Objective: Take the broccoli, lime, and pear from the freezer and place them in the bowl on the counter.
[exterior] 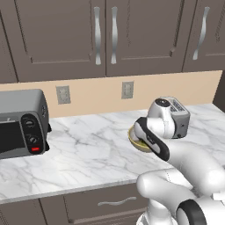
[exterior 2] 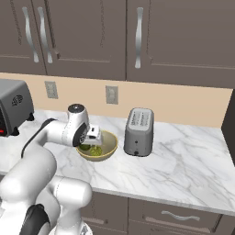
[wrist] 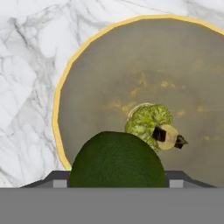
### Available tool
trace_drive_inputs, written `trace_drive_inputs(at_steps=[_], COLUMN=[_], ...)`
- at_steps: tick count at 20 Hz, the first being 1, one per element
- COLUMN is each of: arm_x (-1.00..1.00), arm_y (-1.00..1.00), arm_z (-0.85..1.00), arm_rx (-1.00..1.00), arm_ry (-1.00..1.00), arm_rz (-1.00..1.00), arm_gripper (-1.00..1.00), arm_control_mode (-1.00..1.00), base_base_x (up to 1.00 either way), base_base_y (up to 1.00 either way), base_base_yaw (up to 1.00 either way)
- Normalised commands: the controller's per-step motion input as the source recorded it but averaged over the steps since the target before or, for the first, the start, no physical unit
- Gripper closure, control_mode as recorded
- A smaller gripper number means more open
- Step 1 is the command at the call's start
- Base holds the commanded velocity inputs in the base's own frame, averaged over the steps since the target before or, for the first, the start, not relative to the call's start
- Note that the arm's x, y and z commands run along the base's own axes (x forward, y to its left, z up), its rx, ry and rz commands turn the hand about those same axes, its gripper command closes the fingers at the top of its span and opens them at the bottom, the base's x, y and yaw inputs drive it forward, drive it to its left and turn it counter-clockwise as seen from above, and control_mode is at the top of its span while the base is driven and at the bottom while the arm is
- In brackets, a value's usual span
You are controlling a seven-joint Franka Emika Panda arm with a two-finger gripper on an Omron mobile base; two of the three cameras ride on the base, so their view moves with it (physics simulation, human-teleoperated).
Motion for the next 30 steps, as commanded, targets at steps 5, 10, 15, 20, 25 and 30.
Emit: trace_drive_inputs(at_steps=[5, 10, 15, 20, 25, 30], arm_x=[0.2, 0.03, 0.0, -0.02, -0.19, -0.17], arm_y=[0.01, 0.01, 0.0, 0.0, 0.0, 0.0], arm_z=[-0.16, -0.02, 0.0, 0.07, 0.31, 0.43], arm_rx=[0.0, 0.0, 0.0, 0.0, 0.0, 0.0], arm_ry=[0.03, 0.01, -0.02, -0.11, -0.13, -0.06], arm_rz=[0.0, 0.0, 0.0, 0.0, -0.03, -0.06], arm_gripper=[-1.0, -1.0, -1.0, -1.0, -1.0, -1.0], arm_control_mode=[-1.0, -1.0, -1.0, -1.0, -1.0, -1.0], base_base_x=[0.0, 0.0, 0.0, 0.0, 0.0, 0.0], base_base_y=[0.0, 0.0, 0.0, 0.0, 0.0, 0.0], base_base_yaw=[0.0, 0.0, 0.0, 0.0, 0.0, 0.0])
